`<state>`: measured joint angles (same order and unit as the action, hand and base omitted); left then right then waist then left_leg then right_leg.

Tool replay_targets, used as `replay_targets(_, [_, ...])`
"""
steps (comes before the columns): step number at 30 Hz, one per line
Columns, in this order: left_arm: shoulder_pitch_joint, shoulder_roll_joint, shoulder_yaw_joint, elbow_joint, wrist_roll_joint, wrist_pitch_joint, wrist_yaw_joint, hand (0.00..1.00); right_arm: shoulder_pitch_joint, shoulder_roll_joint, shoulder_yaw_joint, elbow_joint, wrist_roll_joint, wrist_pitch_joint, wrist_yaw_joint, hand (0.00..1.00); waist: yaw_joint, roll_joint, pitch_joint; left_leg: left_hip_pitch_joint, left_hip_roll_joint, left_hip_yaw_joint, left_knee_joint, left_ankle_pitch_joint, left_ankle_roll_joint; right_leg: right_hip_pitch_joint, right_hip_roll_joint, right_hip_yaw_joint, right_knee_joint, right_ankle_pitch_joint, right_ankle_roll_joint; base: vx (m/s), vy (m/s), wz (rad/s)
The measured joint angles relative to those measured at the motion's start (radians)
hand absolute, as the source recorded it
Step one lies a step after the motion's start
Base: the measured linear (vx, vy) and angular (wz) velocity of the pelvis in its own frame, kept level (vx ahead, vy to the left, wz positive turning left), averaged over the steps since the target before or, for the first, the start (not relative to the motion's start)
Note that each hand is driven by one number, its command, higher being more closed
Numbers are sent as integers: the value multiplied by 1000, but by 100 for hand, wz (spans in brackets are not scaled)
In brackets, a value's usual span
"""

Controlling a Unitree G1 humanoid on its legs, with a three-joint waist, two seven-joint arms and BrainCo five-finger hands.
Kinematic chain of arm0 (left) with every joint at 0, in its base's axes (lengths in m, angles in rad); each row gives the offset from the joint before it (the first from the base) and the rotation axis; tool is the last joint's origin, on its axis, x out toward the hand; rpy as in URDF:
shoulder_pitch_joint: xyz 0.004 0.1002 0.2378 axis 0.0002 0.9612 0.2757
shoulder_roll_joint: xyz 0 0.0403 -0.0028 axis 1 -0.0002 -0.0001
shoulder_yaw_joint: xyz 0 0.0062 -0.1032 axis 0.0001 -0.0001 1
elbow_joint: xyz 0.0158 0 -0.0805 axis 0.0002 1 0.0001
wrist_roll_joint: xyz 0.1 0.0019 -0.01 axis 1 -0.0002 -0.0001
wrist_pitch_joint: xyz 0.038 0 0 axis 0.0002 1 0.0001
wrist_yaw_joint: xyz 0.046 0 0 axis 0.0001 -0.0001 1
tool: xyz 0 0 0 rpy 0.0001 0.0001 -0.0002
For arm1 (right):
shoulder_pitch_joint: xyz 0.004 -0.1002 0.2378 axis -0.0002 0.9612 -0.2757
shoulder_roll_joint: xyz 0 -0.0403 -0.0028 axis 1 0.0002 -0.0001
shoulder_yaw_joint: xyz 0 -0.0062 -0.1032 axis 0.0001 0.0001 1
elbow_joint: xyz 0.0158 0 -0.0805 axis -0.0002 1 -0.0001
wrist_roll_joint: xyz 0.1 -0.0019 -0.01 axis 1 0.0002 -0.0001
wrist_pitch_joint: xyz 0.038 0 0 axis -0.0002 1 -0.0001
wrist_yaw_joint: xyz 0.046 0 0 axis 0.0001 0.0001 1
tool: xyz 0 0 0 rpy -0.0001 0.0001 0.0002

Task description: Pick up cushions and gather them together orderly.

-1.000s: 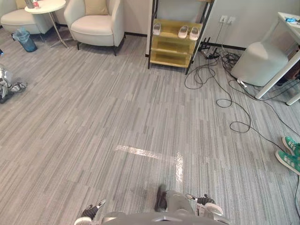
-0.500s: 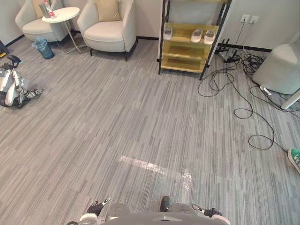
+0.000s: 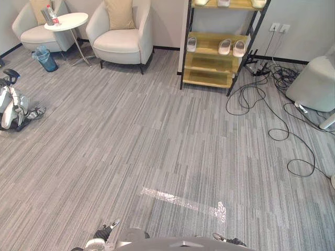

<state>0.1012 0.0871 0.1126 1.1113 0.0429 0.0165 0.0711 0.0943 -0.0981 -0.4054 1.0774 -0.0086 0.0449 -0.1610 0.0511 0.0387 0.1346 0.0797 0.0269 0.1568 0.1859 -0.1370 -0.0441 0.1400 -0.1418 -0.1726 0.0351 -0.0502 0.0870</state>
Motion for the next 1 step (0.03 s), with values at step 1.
replay_targets(1, [0, 0, -1, 0, 0, 0, 0, 0, 0, 0, 0, 0, 0, 0, 0, 0, 0, 0, -2, 0, 0, -6, -10, 2, 3, -2, 3, 0, -4, 0, 0, 0, 0, 0])
